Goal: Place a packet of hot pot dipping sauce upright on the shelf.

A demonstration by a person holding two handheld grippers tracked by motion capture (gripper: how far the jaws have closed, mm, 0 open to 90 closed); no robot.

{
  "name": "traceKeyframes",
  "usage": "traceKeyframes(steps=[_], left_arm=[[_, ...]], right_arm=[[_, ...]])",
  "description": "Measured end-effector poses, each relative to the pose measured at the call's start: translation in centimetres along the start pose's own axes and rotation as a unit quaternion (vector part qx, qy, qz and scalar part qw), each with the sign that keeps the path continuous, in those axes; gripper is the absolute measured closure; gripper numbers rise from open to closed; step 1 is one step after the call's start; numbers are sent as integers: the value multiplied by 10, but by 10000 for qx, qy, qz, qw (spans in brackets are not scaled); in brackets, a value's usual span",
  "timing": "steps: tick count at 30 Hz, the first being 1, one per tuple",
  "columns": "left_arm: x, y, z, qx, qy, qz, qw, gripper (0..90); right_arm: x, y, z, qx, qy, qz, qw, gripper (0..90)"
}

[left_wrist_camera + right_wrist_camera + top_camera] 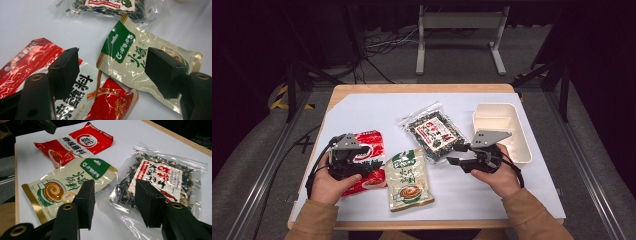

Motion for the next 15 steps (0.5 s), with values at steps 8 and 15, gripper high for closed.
traceKeyframes(steps=[8,15], left_arm=[[5,6,-12,-95,-184,-11,9998,257],[5,9,-23,-230,-210,-92,9995,232]], right_arm=[[2,-3,6,-52,-13,-100,9999,470],[1,-6,12,-82,-47,-101,9999,450]])
Point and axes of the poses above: each handheld gripper's, and its own axes: z roughly backward along the jaws, y roughly out of its top, x roughly to its right, the point moved 5 cm from there along -z, roughly forward along the jaws, and after that the axes turned 11 degrees about x, right-handed, at the moved point
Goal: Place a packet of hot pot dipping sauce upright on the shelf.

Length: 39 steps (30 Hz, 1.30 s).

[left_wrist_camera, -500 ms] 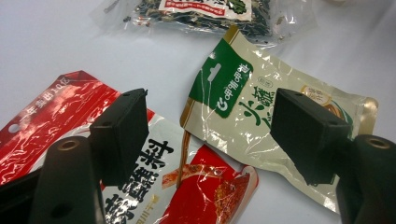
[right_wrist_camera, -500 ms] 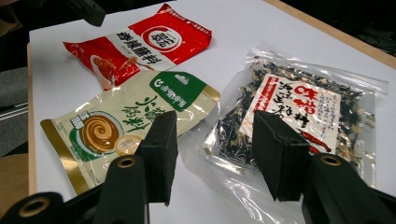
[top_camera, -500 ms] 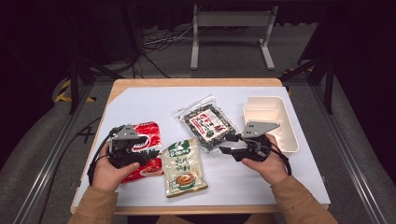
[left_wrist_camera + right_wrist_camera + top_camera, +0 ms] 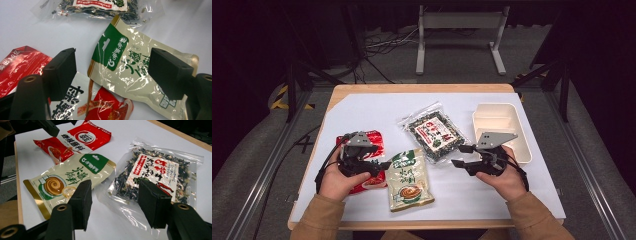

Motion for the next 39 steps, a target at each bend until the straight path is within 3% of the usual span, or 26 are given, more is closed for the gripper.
traceKeyframes(steps=[6,11,20,25,28,31,39], left_arm=[[-2,-1,-15,-93,61,0,9999,259],[-1,-2,-28,-164,-115,58,9998,284],[-2,-10,-54,-531,-275,207,9980,321],[-5,-15,-67,-796,-149,176,9966,301],[-7,-18,-70,-895,-94,194,9958,315],[-7,-20,-74,-956,-190,243,9949,316],[-5,-24,-79,-1023,-293,126,9942,314]], right_arm=[[0,-3,7,-26,-66,43,10000,446],[1,-5,14,-6,-97,28,9999,447],[0,-10,18,-74,-117,11,9999,452],[-2,-14,17,-139,-73,-26,9999,451],[-2,-15,17,-170,-60,-16,9998,451],[-3,-16,16,-206,-49,-4,9998,450],[-6,-17,13,-234,27,26,9997,448]])
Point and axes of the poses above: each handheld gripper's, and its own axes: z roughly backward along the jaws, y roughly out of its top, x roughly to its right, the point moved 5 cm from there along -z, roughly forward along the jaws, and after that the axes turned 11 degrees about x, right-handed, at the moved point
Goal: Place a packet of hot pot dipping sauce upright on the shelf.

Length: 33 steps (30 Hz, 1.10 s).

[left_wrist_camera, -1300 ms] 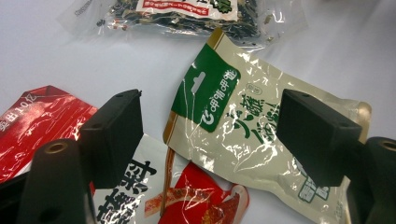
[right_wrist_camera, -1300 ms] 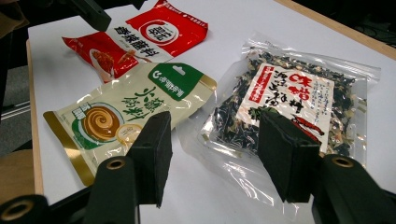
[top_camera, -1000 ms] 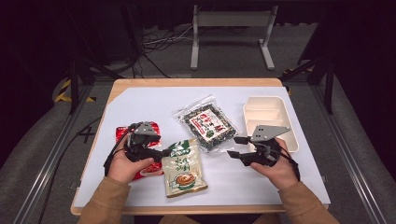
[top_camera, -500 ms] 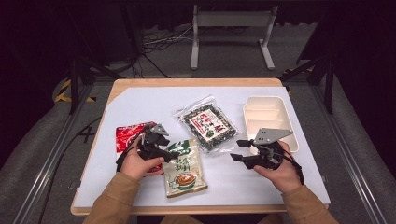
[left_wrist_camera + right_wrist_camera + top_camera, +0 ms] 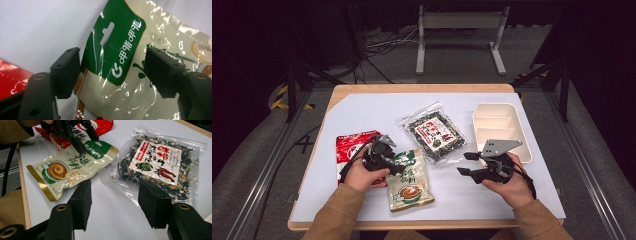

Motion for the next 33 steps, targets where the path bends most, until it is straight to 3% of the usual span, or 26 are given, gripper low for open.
traceKeyframes(steps=[5,9,13,15,20,28,33], left_arm=[[2,-2,-3,-57,53,-153,9999,355],[6,-2,-3,-87,44,-298,9995,493],[11,0,-1,-5,157,-569,9983,661],[14,2,4,-14,62,-521,9986,777],[18,6,11,58,-47,-417,9991,811],[32,21,42,350,-309,-418,9980,825],[47,31,57,470,-448,-616,9960,827]], right_arm=[[-2,0,-2,0,42,10,10000,448],[-2,0,-2,-1,53,9,10000,449],[-2,0,-3,-17,53,32,10000,449],[-3,0,-3,-25,55,38,10000,451],[-2,0,-3,-36,46,26,10000,451],[-2,1,-2,-1,57,19,10000,456],[-3,3,-1,40,82,31,10000,457]])
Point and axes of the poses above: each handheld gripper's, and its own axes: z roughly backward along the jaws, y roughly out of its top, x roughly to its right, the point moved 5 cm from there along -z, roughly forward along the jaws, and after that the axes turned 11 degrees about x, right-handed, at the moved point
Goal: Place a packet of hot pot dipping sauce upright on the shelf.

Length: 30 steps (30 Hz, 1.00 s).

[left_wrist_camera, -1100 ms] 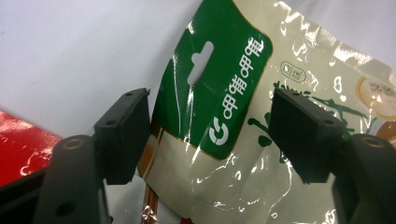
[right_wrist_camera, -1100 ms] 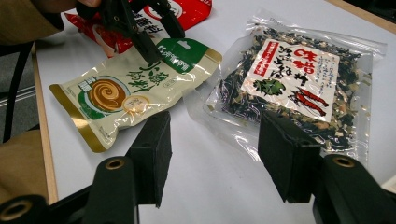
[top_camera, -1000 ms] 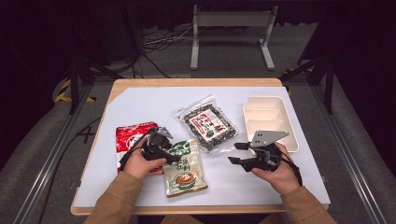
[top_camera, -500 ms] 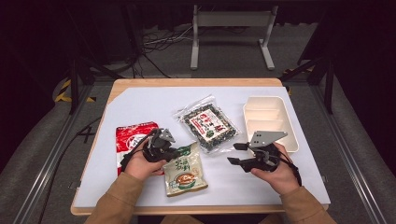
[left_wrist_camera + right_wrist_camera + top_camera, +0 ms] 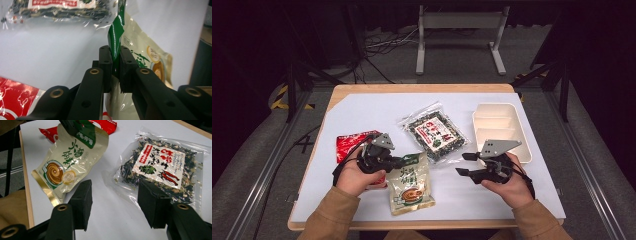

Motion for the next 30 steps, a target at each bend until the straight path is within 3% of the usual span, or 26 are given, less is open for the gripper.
traceKeyframes(steps=[3,9,13,20,26,30], left_arm=[[12,9,8,40,-97,-170,9998,827],[28,19,18,189,-345,-277,9988,827],[43,27,23,243,-549,-473,9971,827],[56,31,27,297,-821,-500,9949,829],[69,35,28,297,-1010,-639,9924,832],[71,37,29,311,-1018,-666,9921,832]], right_arm=[[0,2,2,41,18,-2,10000,462],[0,4,5,111,69,-42,9999,478],[-1,6,6,149,105,-29,9998,487],[-4,10,9,208,286,-83,9993,519],[-8,18,15,350,426,-44,9985,520],[-12,22,17,420,503,10,9979,523]])
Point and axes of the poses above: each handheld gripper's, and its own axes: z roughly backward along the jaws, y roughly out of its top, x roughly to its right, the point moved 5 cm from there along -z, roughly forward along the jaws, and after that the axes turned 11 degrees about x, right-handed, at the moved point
